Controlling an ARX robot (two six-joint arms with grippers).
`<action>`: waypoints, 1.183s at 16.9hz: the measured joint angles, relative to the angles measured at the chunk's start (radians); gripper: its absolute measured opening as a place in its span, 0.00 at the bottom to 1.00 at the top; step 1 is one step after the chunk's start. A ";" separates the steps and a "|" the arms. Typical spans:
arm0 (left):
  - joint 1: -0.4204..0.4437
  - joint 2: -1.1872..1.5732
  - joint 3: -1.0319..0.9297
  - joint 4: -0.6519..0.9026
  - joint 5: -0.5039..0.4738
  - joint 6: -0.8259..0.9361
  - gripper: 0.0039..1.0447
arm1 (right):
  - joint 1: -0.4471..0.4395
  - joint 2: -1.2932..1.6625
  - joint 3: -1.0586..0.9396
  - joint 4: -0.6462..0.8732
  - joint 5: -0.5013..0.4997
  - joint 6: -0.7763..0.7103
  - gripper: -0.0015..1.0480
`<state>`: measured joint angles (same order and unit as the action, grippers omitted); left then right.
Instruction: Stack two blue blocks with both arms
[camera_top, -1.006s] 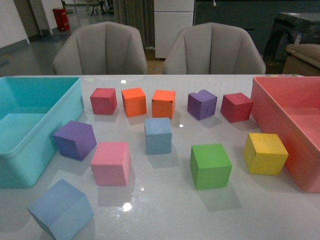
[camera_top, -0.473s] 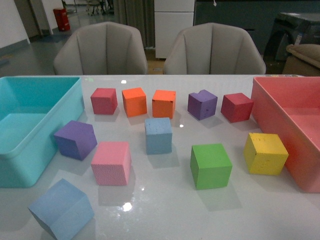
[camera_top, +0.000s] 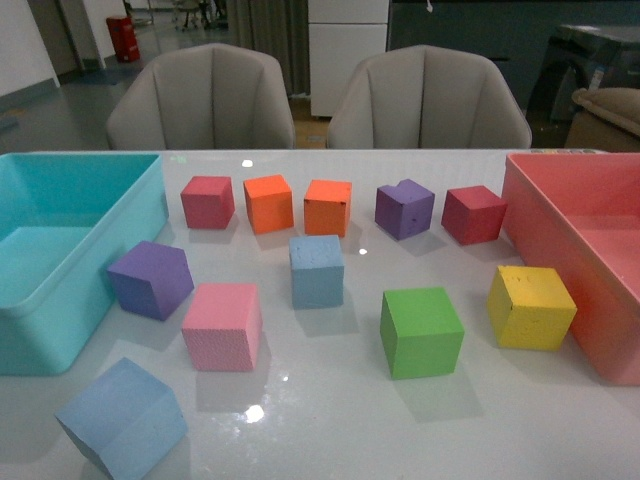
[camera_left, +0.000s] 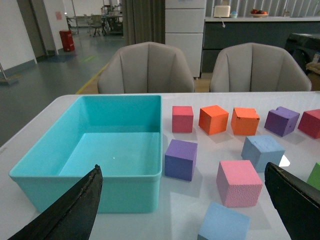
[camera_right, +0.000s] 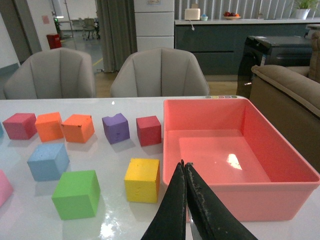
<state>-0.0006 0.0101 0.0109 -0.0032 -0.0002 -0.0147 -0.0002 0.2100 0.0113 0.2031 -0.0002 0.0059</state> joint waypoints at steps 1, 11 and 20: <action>0.000 0.000 0.000 0.000 0.000 0.000 0.94 | 0.000 -0.011 0.000 -0.002 0.000 0.000 0.02; 0.000 0.000 0.000 0.000 0.000 0.000 0.94 | 0.000 -0.206 0.001 -0.206 0.000 -0.002 0.59; 0.039 0.044 0.047 -0.150 0.106 0.002 0.94 | 0.000 -0.206 0.001 -0.206 0.000 -0.002 0.94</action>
<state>0.0387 0.0540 0.0578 -0.1528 0.1055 -0.0128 -0.0002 0.0040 0.0120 -0.0032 0.0002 0.0040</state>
